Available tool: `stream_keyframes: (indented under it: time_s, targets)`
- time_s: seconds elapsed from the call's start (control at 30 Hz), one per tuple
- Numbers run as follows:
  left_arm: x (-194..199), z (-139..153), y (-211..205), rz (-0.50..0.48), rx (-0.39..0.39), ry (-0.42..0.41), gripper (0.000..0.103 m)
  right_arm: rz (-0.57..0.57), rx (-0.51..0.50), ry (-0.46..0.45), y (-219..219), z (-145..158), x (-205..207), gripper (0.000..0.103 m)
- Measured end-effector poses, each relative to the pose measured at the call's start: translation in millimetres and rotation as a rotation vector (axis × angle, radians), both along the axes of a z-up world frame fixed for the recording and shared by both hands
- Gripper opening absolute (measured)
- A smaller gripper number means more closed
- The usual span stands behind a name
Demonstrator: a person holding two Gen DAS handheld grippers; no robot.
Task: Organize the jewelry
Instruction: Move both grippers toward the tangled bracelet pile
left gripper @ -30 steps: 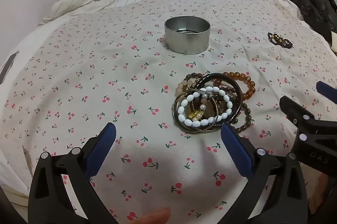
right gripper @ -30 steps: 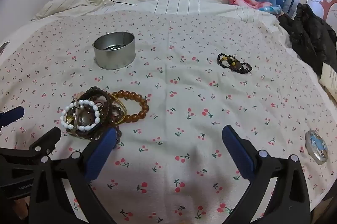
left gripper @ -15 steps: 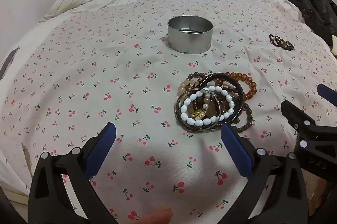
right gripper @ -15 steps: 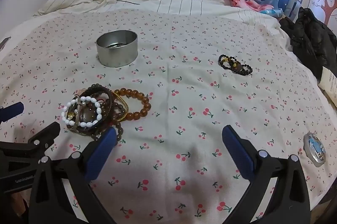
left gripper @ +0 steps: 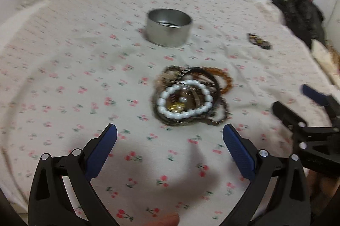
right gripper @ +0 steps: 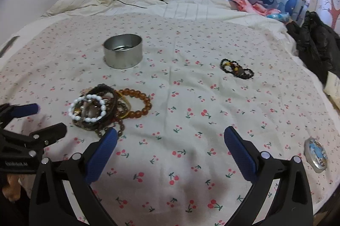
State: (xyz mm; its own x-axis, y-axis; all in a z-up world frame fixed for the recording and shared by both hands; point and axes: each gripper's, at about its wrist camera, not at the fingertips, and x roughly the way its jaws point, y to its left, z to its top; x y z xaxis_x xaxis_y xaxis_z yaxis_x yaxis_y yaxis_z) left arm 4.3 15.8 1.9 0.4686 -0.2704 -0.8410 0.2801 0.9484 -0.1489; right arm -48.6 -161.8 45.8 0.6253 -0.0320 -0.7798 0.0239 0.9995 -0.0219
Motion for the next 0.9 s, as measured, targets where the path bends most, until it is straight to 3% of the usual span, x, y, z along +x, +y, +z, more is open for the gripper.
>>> stream_keyframes:
  time_s: [0.2,0.33,0.43,0.6,0.9]
  targets:
    - [15.5,-1.5,-8.3,-0.15,-0.036,0.025,0.096,0.062,0.001,0.015,-3.8,4.5,0.7,0.097]
    - [28.5,-6.0,-14.6,-0.23,-0.013,0.026,0.096,0.104,-0.022,0.015,-2.6,6.1,3.2,0.097]
    - [31.6,-11.6,-19.5,-0.22,0.007,0.03,0.096,0.116,0.001,0.022,-3.0,2.7,3.8,0.097]
    - [21.1,-14.0,-36.9,-0.236,0.137,-0.038,0.096,0.114,0.001,0.017,0.6,2.0,6.4,0.097]
    - [12.6,-12.0,-39.1,-0.192,0.194,-0.075,0.096,0.101,-0.007,0.026,2.5,-2.5,8.9,0.097]
